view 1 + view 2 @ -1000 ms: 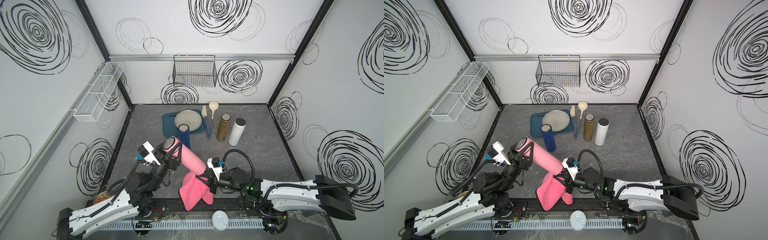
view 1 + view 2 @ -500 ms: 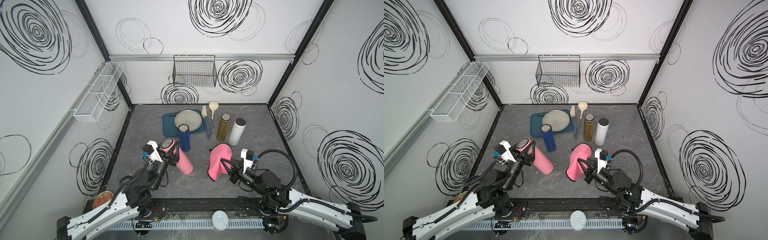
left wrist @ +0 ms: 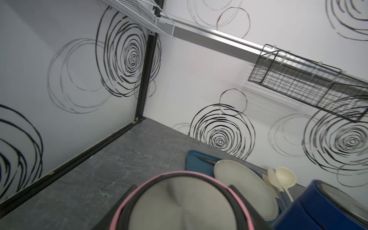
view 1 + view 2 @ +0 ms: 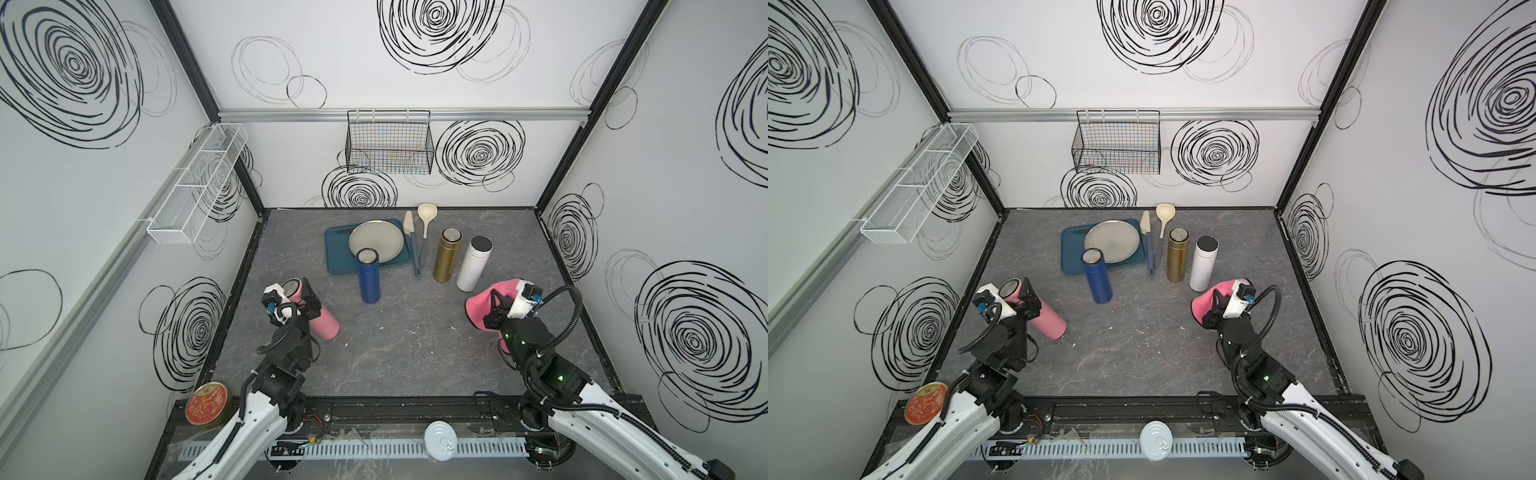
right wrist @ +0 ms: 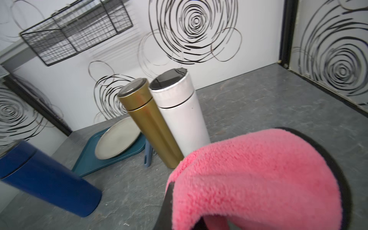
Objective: Wipe the surface of the thermos
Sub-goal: Place the thermos at the center of the board.
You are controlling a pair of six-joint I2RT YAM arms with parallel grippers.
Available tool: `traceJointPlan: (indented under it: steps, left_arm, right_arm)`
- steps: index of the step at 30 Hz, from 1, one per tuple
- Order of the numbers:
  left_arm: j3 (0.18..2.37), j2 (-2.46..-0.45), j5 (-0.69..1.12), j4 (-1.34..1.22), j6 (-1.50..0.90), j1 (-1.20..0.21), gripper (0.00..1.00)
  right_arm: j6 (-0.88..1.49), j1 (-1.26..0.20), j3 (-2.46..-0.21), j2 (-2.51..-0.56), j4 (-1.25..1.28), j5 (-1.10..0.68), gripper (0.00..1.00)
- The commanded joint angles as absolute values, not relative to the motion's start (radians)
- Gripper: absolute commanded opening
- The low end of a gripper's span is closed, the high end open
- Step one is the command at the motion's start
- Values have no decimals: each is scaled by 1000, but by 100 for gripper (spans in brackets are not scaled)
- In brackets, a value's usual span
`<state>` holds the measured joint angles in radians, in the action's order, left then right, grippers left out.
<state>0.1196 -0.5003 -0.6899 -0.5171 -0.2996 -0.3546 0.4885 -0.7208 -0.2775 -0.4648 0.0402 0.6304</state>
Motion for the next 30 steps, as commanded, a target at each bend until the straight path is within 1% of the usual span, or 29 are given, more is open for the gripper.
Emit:
traceJointPlan:
  steps: [1,3,7,11,14,18,23,30]
  left_arm:
    - [106,-581,-694,-840,-347,-278,0]
    - [126,-671,-702,-915,-336,-257,0]
    - [220,-847,-740,-967,-289,-254,0]
    - [274,-978,-704,-1076,-218,-255,0]
    - [310,-1032,-709,-1111,-175,-255,0]
    - [344,-1120,-717,-1208,-98,-247,0]
    - [409,-1272,-664,-1341,-18,-229,0]
    - [504,-1469,-659,-1467,50,-201,0]
  right_arm:
    - [550,-667,-277,-479,0,734,0]
    - [557,-633,-273,-482,-2,781,0]
    - [566,-535,-246,-519,40,840,0]
    - [623,-380,-211,-593,92,732,0]
    - [639,-305,-234,-616,54,634,0]
    - [623,-294,-210,-606,86,580,0]
    - [608,-294,-206,-613,104,554,0]
    - [600,-293,-258,-745,121,542,0]
